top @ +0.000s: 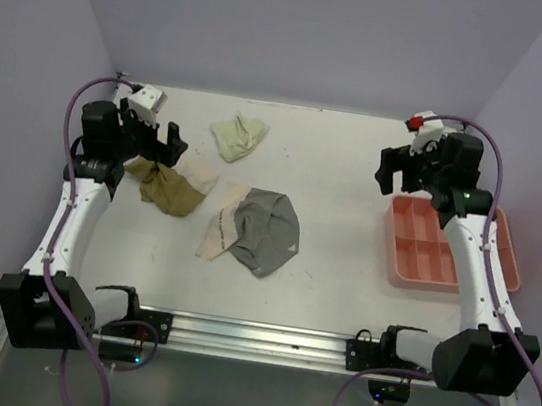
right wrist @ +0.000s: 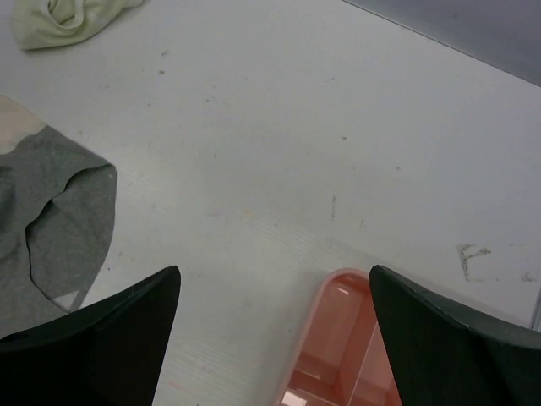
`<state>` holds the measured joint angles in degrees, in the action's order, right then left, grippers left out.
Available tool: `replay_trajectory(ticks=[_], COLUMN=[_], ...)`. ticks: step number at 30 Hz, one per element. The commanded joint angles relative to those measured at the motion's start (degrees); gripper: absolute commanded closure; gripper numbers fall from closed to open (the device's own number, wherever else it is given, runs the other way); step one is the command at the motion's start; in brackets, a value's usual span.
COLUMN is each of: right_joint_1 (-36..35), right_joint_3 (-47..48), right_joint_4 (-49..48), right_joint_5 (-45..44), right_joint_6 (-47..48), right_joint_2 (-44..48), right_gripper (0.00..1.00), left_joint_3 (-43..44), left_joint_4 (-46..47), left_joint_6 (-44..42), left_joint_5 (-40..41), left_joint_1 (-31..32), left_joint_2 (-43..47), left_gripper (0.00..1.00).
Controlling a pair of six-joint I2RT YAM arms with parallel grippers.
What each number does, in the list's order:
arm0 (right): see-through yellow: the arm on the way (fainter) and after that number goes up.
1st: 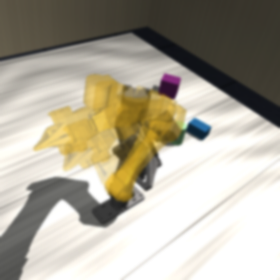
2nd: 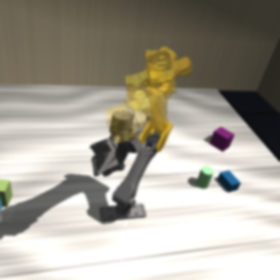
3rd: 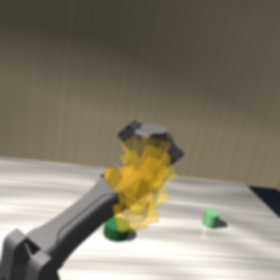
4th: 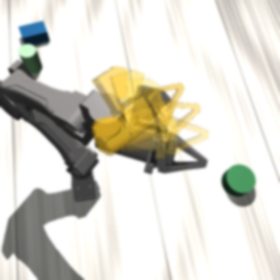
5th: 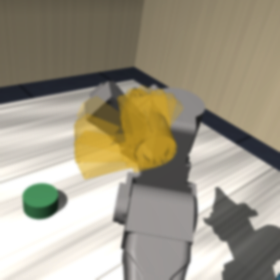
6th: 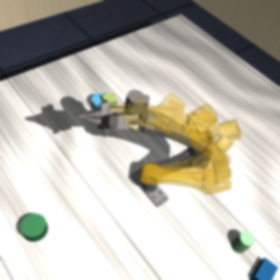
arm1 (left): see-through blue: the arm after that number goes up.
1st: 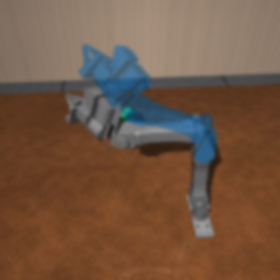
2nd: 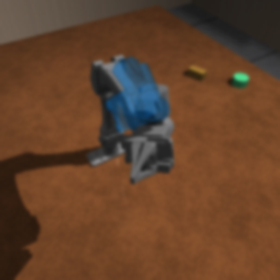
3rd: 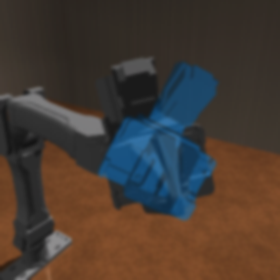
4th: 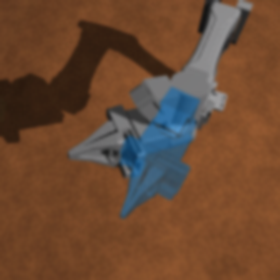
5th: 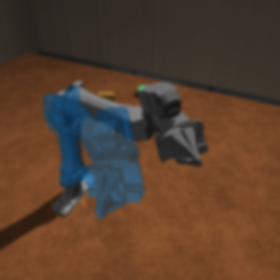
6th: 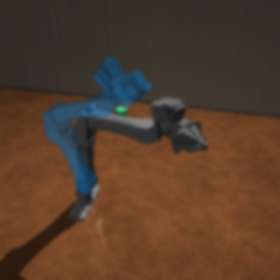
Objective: Roll the underwear
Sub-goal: Flatten the underwear
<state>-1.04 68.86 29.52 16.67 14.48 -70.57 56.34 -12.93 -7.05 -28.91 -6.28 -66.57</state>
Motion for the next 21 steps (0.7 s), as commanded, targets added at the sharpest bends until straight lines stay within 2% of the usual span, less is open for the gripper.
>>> replay_trajectory(ticks=[1,3,4,7,11,14,18,21], right_joint_1=[-2.2,-5.62,-10.25,-18.44,-24.88,-29.71,-36.38,-38.59], right_joint_3=[5.92,9.78,11.11,15.5,24.37,34.64,40.11,44.06], right_joint_4=[3.08,5.89,7.38,7.66,9.06,10.64,9.07,8.19], right_joint_5=[5.83,4.53,3.38,1.7,1.44,0.21,-1.64,-2.25], right_joint_6=[2.21,3.35,3.88,3.8,2.75,2.92,2.84,2.92], right_joint_2=[-3.87,-7.03,-10.35,-15.63,-28.88,-37.41,-45.33,-51.39], right_gripper=[0.01,0.01,0.01,0.01,0.11,0.2,0.26,0.3], left_joint_3=[1.15,0.97,0.88,-1.13,-2.28,-2.81,-3.42,-3.16], left_joint_4=[-0.52,-2.96,-4.2,-6.67,-10.18,-13.25,-13.35,-14.92], left_joint_6=[-0.06,-3.12,-4.89,-9.73,-13.86,-16.5,-15.11,-15.1], left_joint_5=[-0.01,-1.58,-4.64,-8.17,-9.24,-10.9,-15.28,-18.11], left_joint_1=[0.04,0.04,0.04,0.04,0.04,0.04,-0.48,-2.24], left_joint_2=[-0.49,-0.58,-0.5,0.29,0.3,0.47,0.21,-1.37], left_gripper=[0.0,0.0,0.0,0.0,0.0,0.01,0.01,0.02])
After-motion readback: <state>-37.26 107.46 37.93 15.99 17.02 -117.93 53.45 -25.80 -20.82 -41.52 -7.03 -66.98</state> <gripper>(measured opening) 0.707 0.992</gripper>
